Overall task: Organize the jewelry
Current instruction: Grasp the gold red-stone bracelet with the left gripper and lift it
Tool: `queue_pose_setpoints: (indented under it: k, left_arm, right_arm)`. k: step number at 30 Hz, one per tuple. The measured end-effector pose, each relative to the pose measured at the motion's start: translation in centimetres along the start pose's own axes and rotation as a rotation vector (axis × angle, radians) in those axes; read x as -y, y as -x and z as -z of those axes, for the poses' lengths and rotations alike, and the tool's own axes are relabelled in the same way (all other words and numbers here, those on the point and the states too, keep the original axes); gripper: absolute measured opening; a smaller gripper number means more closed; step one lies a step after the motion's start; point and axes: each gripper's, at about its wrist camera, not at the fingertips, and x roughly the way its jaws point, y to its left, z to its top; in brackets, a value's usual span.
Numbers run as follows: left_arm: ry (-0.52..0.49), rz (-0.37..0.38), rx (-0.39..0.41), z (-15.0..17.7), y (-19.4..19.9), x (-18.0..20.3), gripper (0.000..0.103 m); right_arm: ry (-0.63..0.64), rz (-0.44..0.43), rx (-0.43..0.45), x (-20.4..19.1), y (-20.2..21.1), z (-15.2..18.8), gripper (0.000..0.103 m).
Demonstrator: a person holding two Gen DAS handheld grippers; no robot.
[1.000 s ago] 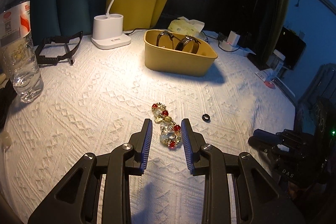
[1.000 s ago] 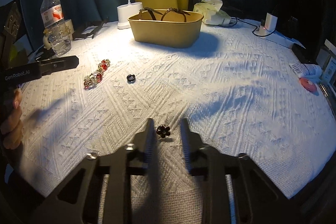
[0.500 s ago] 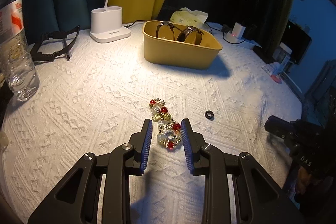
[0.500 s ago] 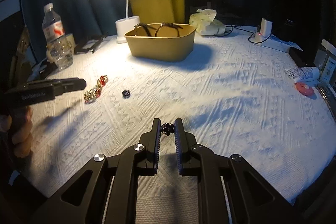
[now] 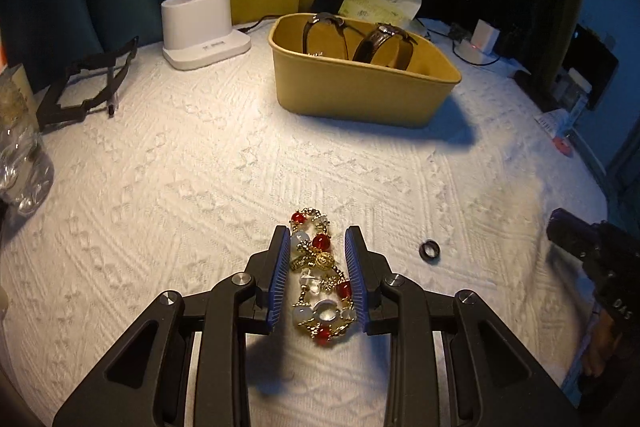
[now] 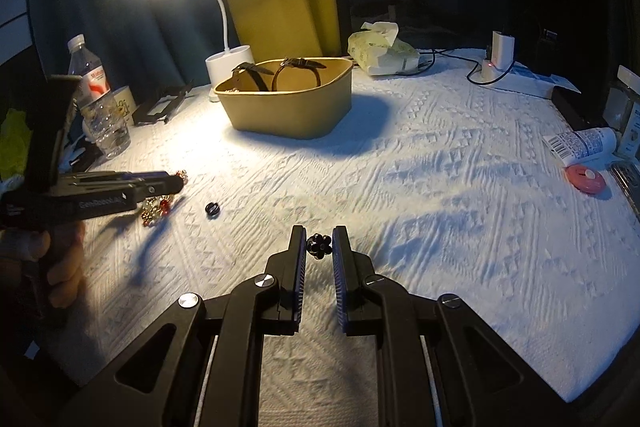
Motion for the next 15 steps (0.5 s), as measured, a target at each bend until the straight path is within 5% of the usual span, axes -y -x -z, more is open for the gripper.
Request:
queue_pose_setpoints:
  k: [6, 8, 15]
  left_arm:
    - [-0.067, -0.071, -0.01, -0.1, -0.5, 1.1, 0.03]
    - [-0.087, -0.09, -0.008, 0.0, -0.6, 1.5, 0.021]
    - [-0.071, -0.052, 0.029, 0.0, 0.4, 1.5, 0.021]
  right_arm:
    - [-0.013, -0.009, 0.003, 0.6, -0.5, -0.3, 0.013]
    - [-0.018, -0.012, 0.006, 0.7, -0.5, -0.4, 0.013]
    - [-0.018, -0.016, 0.019, 0.6, -0.2, -0.6, 0.013]
